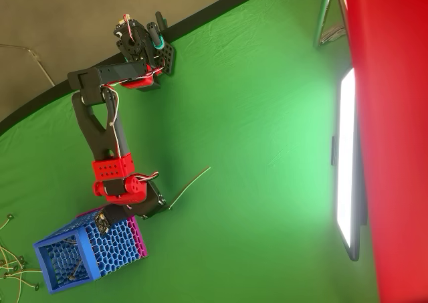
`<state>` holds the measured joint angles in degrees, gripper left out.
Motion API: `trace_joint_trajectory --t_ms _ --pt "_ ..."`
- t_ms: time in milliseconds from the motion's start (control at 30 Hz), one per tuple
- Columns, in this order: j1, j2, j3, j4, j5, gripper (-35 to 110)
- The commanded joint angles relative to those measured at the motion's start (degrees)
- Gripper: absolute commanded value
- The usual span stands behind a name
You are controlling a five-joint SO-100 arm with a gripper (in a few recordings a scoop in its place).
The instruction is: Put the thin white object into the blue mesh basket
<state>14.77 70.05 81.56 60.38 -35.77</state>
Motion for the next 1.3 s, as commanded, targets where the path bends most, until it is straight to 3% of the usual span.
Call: trace_joint_trajectory --t_ms 0,467,1267 --pt "0.09 -0.88 -4.39 1.05 -2.9 11" --pt "-1.05 -8.7 -14.24 8.44 -18.37 13" --pt "0.0 -21.18 -22.85 8.88 -19.69 14"
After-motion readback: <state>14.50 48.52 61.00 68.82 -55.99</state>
